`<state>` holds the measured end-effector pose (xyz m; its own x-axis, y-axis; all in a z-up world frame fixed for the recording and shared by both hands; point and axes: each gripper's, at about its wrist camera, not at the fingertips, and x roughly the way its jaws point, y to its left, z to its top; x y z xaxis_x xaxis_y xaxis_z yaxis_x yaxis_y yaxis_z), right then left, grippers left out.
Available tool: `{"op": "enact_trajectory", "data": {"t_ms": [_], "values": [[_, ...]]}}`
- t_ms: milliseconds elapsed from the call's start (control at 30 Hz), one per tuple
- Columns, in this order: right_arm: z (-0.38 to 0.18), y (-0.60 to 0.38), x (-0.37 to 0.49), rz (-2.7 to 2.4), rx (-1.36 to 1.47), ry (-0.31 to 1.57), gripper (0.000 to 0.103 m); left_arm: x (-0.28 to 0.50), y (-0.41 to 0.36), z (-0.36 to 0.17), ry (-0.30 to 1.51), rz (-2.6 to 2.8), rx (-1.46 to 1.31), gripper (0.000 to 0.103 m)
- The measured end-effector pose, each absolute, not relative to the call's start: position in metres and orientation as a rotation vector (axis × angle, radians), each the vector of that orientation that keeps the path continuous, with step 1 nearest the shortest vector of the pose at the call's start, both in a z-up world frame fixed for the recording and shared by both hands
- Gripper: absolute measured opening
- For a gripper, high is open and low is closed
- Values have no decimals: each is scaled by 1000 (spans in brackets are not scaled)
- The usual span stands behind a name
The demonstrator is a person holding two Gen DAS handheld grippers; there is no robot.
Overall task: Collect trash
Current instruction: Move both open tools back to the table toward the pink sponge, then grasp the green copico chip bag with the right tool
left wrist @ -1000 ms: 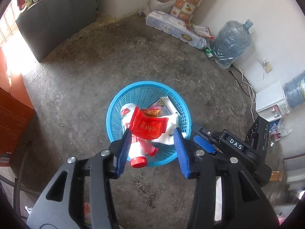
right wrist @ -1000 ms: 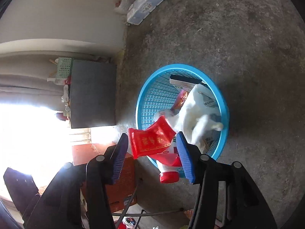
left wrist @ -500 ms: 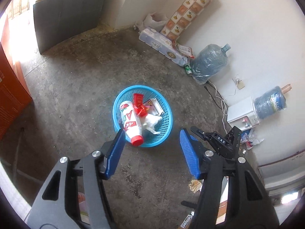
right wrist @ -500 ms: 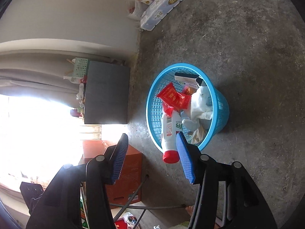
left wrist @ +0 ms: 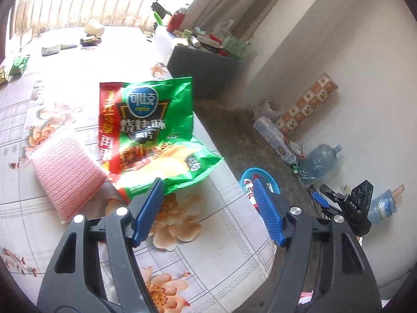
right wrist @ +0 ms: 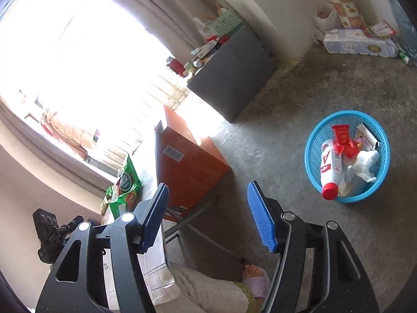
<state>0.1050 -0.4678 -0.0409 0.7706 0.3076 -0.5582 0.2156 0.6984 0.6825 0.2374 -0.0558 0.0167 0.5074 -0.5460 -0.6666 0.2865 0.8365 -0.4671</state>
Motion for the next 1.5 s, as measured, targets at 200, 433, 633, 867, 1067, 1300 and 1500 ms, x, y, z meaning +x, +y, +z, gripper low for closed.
{"op": "enact_trajectory", "data": {"t_ms": [200, 433, 633, 867, 1067, 1300, 1500], "values": [[30, -319, 175, 374, 512, 767, 77, 224, 53, 12, 868, -257, -415, 69], [44, -190, 235, 501, 338, 862, 77, 223, 99, -17, 926, -210, -543, 73], [21, -105, 283, 557, 192, 994, 77, 217, 127, -33, 930, -194, -627, 73], [-11, -59, 333, 538, 176, 1076, 66, 203, 162, -39, 914, -149, -654, 73], [-39, -42, 347, 557, 218, 1194, 32, 192, 187, -42, 902, -128, -678, 73], [-50, -35, 303, 679, 392, 1288, 27, 187, 190, -47, 911, -159, -688, 73], [-6, -97, 267, 611, 401, 1110, 33, 185, 184, -44, 913, -182, -645, 73]]}}
